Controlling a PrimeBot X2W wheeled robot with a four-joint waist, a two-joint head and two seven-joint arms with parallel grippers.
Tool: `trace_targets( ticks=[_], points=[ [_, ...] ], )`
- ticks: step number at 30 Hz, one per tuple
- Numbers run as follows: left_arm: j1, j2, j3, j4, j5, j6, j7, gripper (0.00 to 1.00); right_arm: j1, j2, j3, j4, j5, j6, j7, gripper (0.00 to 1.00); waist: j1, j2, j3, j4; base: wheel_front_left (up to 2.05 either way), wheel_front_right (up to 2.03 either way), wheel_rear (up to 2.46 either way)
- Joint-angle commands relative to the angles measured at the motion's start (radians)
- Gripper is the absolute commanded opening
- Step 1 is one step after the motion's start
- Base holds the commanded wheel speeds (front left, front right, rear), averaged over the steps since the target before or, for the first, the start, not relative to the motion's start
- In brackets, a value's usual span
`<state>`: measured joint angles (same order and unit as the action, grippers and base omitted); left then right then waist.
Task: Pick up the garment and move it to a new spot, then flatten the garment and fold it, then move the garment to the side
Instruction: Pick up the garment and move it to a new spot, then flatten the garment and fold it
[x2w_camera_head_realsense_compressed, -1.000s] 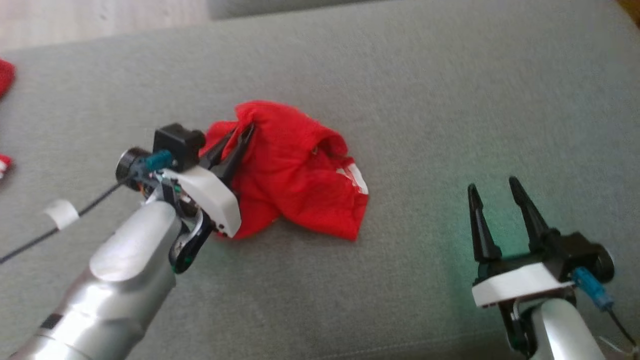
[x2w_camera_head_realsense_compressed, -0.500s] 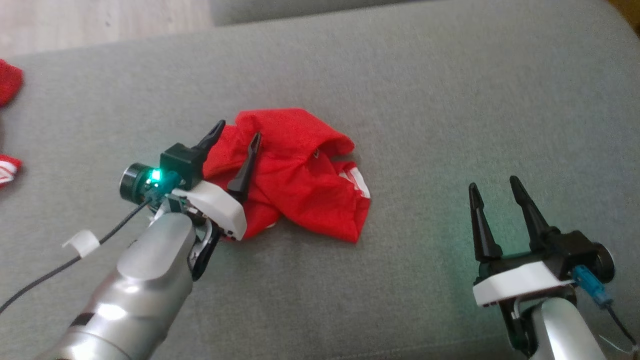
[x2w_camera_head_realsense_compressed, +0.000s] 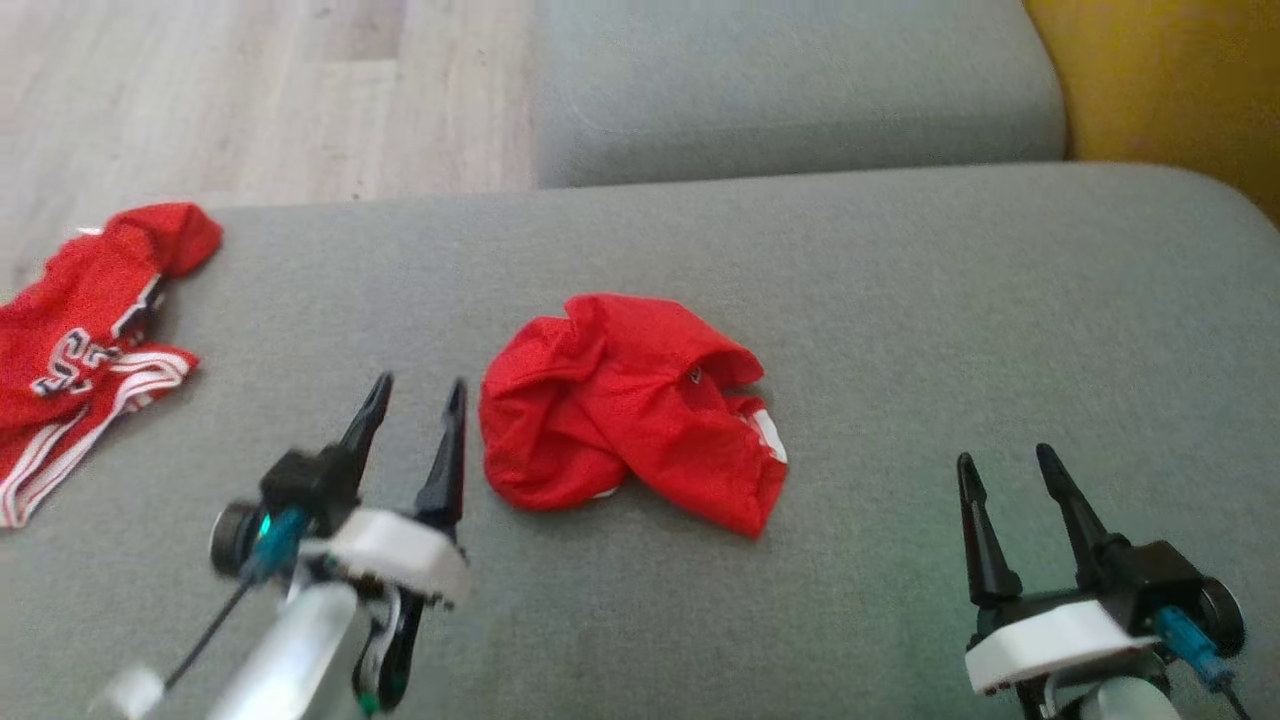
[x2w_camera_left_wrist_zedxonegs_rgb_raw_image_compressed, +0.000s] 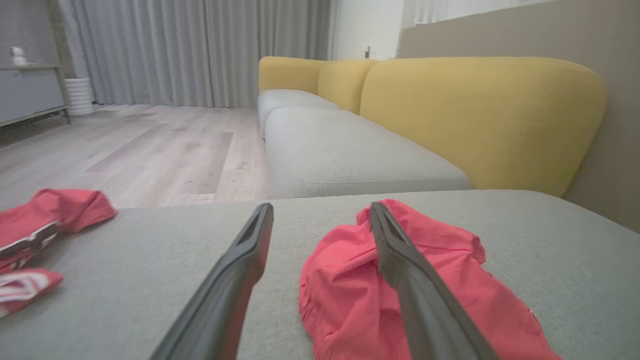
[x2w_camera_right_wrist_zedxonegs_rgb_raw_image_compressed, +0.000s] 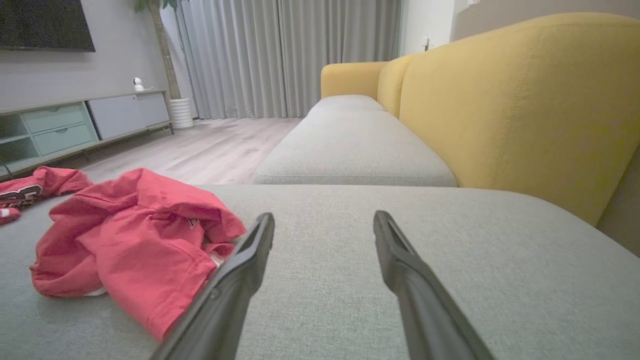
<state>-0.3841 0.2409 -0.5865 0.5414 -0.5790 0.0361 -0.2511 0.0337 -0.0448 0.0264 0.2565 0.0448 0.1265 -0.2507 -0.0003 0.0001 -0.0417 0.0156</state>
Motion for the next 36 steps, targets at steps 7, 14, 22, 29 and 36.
trace_targets(
  ticks=[7, 14, 22, 29, 36],
  points=[
    [0.213, 0.023, 0.145, -0.21, 0.029, 0.059, -0.011, 1.0, 0.03, -0.005, 0.016, -0.051, 0.033, 0.004, -0.011, 1.0, 0.0003, -0.0001, -0.037, 0.05, 0.0, 0.0, 0.0],
    [0.365, 0.017, 0.196, -0.31, 0.065, 0.09, -0.011, 1.0, 0.066, -0.005, 0.02, -0.058, 0.053, 0.004, -0.011, 1.0, 0.0003, -0.0001, -0.048, 0.072, 0.0, 0.0, 0.0],
    [0.433, -0.009, 0.252, -0.347, 0.079, 0.08, -0.011, 1.0, 0.07, -0.005, 0.035, -0.044, 0.077, 0.004, -0.011, 1.0, 0.0003, -0.0001, -0.058, 0.082, 0.0, 0.0, 0.0],
    [0.435, -0.019, 0.267, -0.335, 0.108, 0.066, -0.011, 1.0, 0.062, -0.005, 0.041, -0.019, 0.083, 0.004, -0.011, 1.0, 0.0003, -0.0001, -0.057, 0.084, 0.0, 0.0, 0.0],
    [0.429, -0.034, 0.27, -0.318, 0.112, 0.047, -0.011, 1.0, 0.055, -0.005, 0.038, -0.009, 0.083, 0.004, -0.011, 1.0, 0.0003, -0.0001, -0.052, 0.087, 0.0, 0.0, 0.0]
  ],
)
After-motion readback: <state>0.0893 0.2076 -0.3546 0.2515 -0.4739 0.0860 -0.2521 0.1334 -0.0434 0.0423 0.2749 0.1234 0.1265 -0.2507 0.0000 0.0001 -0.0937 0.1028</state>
